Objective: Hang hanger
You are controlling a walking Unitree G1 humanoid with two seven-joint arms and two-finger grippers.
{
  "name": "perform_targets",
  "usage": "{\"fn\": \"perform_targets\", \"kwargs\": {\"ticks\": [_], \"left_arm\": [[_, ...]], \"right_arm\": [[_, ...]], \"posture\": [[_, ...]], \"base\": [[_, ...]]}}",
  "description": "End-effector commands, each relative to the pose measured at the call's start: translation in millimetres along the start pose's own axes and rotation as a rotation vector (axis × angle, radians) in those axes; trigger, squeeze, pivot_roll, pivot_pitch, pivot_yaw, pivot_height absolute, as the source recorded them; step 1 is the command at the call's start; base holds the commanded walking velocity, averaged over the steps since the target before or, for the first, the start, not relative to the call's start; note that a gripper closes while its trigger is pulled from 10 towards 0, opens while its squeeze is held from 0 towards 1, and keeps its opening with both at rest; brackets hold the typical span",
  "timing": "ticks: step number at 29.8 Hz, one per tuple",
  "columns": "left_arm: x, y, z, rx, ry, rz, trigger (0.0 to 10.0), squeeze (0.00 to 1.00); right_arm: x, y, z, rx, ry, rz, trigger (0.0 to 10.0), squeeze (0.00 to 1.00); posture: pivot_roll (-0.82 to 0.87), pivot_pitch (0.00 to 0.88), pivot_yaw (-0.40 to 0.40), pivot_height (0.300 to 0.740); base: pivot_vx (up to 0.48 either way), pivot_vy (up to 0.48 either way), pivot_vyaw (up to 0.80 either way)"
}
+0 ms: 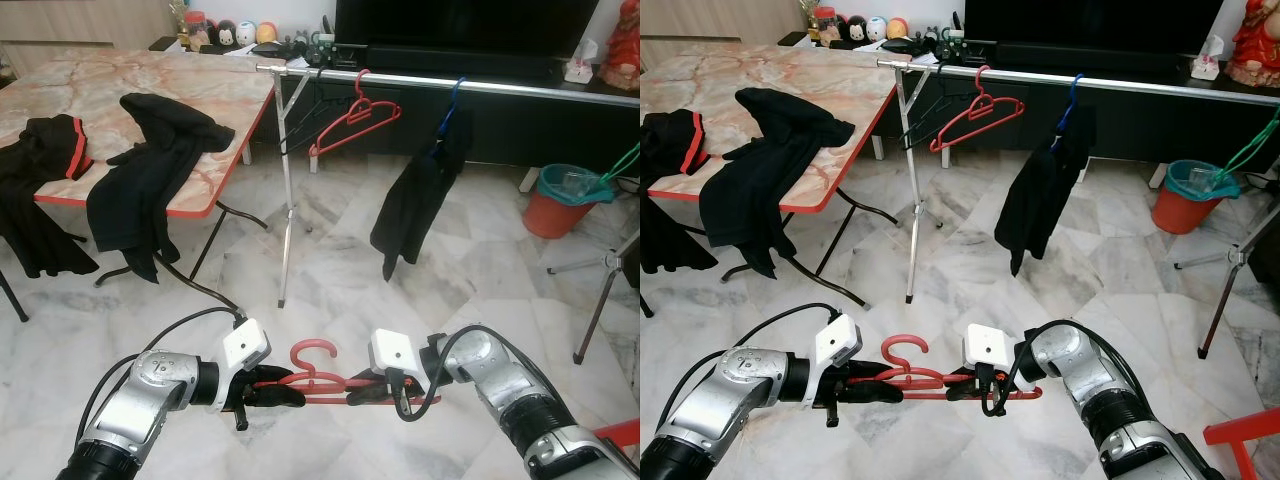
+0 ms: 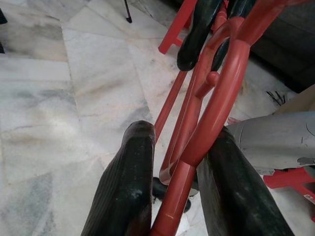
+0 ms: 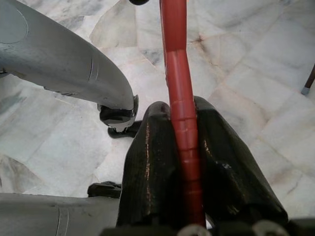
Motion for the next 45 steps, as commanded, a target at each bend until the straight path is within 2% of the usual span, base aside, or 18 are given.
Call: {"fn": "perform_targets", "kwargs": {"ticks": [1, 2, 3, 4, 5, 18, 31, 32, 33, 34, 35, 36, 37, 39, 40, 41, 43, 45], "left_arm": [[2.7, 7.8, 4.6, 0.029, -0.033, 0.019, 0.0, 0.00], [2.8, 7.7, 4.3, 0.029, -0.031, 0.019, 0.0, 0.00], [2.7, 7.8, 4.1, 0.029, -0.029, 0.020, 0.0, 0.00], [2.7, 7.9, 4.0, 0.029, -0.028, 0.020, 0.0, 0.00], [2.8, 8.1, 3.7, 0.029, -0.027, 0.021, 0.0, 0.00], [4.7, -7.6, -3.3, 0.008, 0.025, -0.013, 0.0, 0.00], [0.4, -56.2, -19.1, -0.040, 0.186, -0.150, 0.0, 0.00], [-0.8, -64.6, -21.4, -0.045, 0.216, -0.181, 0.0, 0.00], [-1.7, -72.0, -23.0, -0.046, 0.245, -0.207, 0.0, 0.00], [-2.3, -76.5, -23.5, -0.046, 0.261, -0.221, 0.0, 0.00], [-4.8, -89.6, -28.8, -0.071, 0.362, -0.245, 3.8, 0.00], [-4.8, -89.6, -28.8, -0.071, 0.362, -0.245, 3.8, 0.00], [-7.0, -98.7, -31.5, -0.090, 0.426, -0.264, 10.0, 0.00], [-11.0, -112.1, -34.2, -0.112, 0.510, -0.302, 10.0, 0.00], [-17.8, -131.0, -34.2, -0.150, 0.623, -0.337, 10.0, 0.00], [-20.3, -139.6, -32.5, -0.205, 0.661, -0.342, 10.0, 0.00], [-27.2, -161.0, -26.1, -0.267, 0.767, -0.383, 10.0, 0.00], [-30.2, -171.2, -21.8, -0.328, 0.812, -0.391, 10.0, 0.00]], "right_arm": [[-1.4, 0.5, 2.8, 0.006, -0.023, 0.003, 10.0, 0.00], [-1.4, 0.2, 2.7, 0.011, -0.024, 0.004, 10.0, 0.00], [-1.4, -0.1, 2.7, 0.015, -0.025, 0.005, 10.0, 0.26], [-1.3, -0.3, 2.6, 0.016, -0.025, 0.005, 10.0, 0.26], [-1.4, -0.8, 2.4, 0.018, -0.026, 0.005, 10.0, 1.00], [2.2, -4.5, -3.0, 0.040, -0.001, 0.008, 10.0, 1.00], [8.2, -17.4, -6.6, 0.074, -0.041, -0.049, 10.0, 1.00], [7.5, -22.9, -3.4, 0.079, -0.094, -0.085, 10.0, 0.38], [6.7, -28.7, -0.5, 0.092, -0.146, -0.121, 10.0, 0.00], [6.2, -32.4, 0.8, 0.100, -0.177, -0.142, 10.0, 0.00], [4.0, -44.2, 5.9, 0.151, -0.299, -0.203, 10.0, 0.00], [4.0, -44.2, 5.9, 0.151, -0.299, -0.203, 10.0, 0.00], [2.3, -51.7, 8.4, 0.185, -0.383, -0.238, 10.0, 0.00], [-0.3, -61.5, 10.6, 0.227, -0.494, -0.285, 10.0, 0.00], [-1.4, -78.2, 6.5, 0.384, -0.642, -0.318, 10.0, 0.00], [-1.4, -84.1, 4.2, 0.428, -0.705, -0.331, 10.0, 0.00], [1.1, -105.6, -12.8, 0.656, -0.867, -0.352, 10.0, 0.00], [4.1, -115.3, -24.6, 0.746, -0.912, -0.365, 10.0, 0.00]], "posture": [[0.04, 0.000, -0.033, 0.740], [0.04, 0.000, -0.033, 0.740], [0.04, 0.000, -0.033, 0.740], [0.04, 0.000, -0.033, 0.740], [0.04, 0.000, -0.033, 0.740], [0.04, 0.000, -0.033, 0.740], [0.04, 0.000, -0.033, 0.740], [0.04, 0.000, -0.033, 0.740], [0.04, 0.000, -0.033, 0.740], [0.04, 0.000, -0.034, 0.740], [0.04, 0.000, -0.034, 0.740], [0.04, 0.000, -0.034, 0.740], [0.04, 0.000, -0.034, 0.740], [0.04, 0.000, -0.033, 0.740], [0.03, 0.000, -0.031, 0.740], [0.03, 0.000, -0.031, 0.740], [0.03, 0.000, -0.031, 0.740], [0.04, 0.000, -0.031, 0.740]], "base": [[0.000, 0.000, 0.00], [0.000, 0.000, 0.00], [0.000, 0.000, 0.00], [0.000, 0.000, 0.00], [0.000, 0.000, 0.00], [0.000, 0.000, 0.00], [0.000, 0.000, 0.00], [0.000, 0.000, 0.00], [0.000, 0.000, 0.00], [0.000, 0.000, 0.00], [0.000, 0.000, 0.00], [0.000, 0.000, 0.00], [0.000, 0.000, 0.00], [0.000, 0.000, 0.00], [0.000, 0.000, 0.00], [0.000, 0.000, 0.00], [0.000, 0.000, 0.00], [0.000, 0.000, 0.00]]}}
Point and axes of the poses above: a point about 5 cm out from each wrist's last joint towards the gripper, its own x axis pointing out of the wrist towards the gripper, its own y axis along the axis of the wrist's last joint, z = x × y, the point moved 2 cm from there along x, pointing out of the wrist towards the gripper, and after that the axes turned 6 degrees about -x, right-handed, at the moved point
